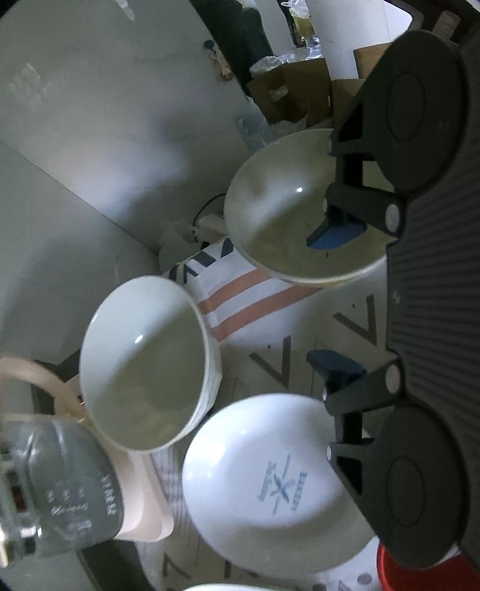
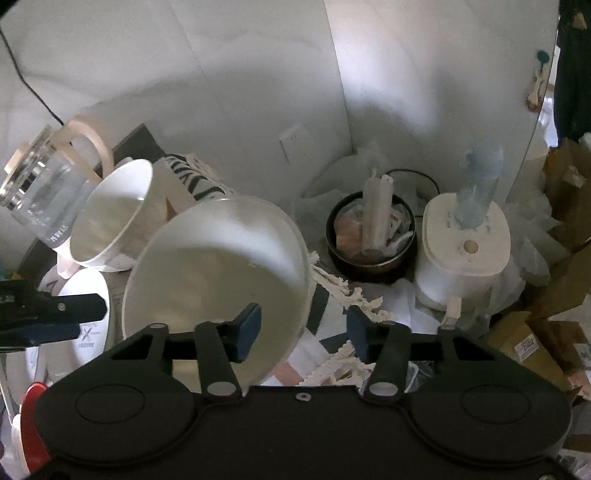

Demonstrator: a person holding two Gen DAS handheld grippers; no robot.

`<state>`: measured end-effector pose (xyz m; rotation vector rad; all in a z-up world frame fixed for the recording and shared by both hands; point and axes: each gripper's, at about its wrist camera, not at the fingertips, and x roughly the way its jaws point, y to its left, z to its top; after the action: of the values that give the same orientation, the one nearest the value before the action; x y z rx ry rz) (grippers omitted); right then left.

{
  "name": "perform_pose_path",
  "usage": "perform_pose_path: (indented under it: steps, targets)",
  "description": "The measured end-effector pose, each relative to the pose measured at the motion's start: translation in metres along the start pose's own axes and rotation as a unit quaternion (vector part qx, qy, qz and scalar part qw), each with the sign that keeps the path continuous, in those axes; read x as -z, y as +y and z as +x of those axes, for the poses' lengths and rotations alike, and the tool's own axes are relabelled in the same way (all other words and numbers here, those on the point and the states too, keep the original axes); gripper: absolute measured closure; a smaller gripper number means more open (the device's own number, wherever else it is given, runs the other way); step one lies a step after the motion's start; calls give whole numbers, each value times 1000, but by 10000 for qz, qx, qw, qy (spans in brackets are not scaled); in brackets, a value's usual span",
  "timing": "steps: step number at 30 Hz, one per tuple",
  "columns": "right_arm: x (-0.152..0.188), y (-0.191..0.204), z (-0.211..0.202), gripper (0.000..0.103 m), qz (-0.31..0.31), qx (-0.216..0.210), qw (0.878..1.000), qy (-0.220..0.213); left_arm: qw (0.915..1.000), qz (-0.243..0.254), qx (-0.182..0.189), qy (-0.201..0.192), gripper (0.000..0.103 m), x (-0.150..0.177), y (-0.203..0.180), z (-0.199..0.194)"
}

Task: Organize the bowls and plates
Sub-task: 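Move both grippers to the large white bowl and close on its rim, then lift the large white bowl with both grippers over the red bowl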

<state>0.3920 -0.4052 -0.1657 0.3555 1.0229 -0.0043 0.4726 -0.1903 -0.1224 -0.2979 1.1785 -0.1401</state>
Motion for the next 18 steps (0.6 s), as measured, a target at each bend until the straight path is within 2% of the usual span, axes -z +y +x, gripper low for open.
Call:
perform_pose_path:
  steps: [4, 7, 9, 12, 15, 18]
  targets:
    - [1, -7, 10, 64, 96, -21, 9999, 141, 9998, 21, -3, 213, 55, 2, -8, 21]
    - [2, -11, 13, 65, 178, -138, 9996, 197, 9993, -36, -14, 359, 65, 4, -10, 31]
    - [1, -9, 15, 65, 124, -156, 9996, 220, 9991, -93, -29, 414, 77, 5, -10, 36]
    - [1, -3, 19, 72, -4, -244, 9992, 301, 9982, -335, 89, 500, 85, 6, -4, 43]
    - [3, 3, 27, 83, -140, -321, 9986, 397, 9978, -422, 141, 485, 87, 7, -2, 45]
    - [5, 7, 30, 85, -269, -237, 9988, 320, 9980, -429, 162, 429, 86, 8, -2, 43]
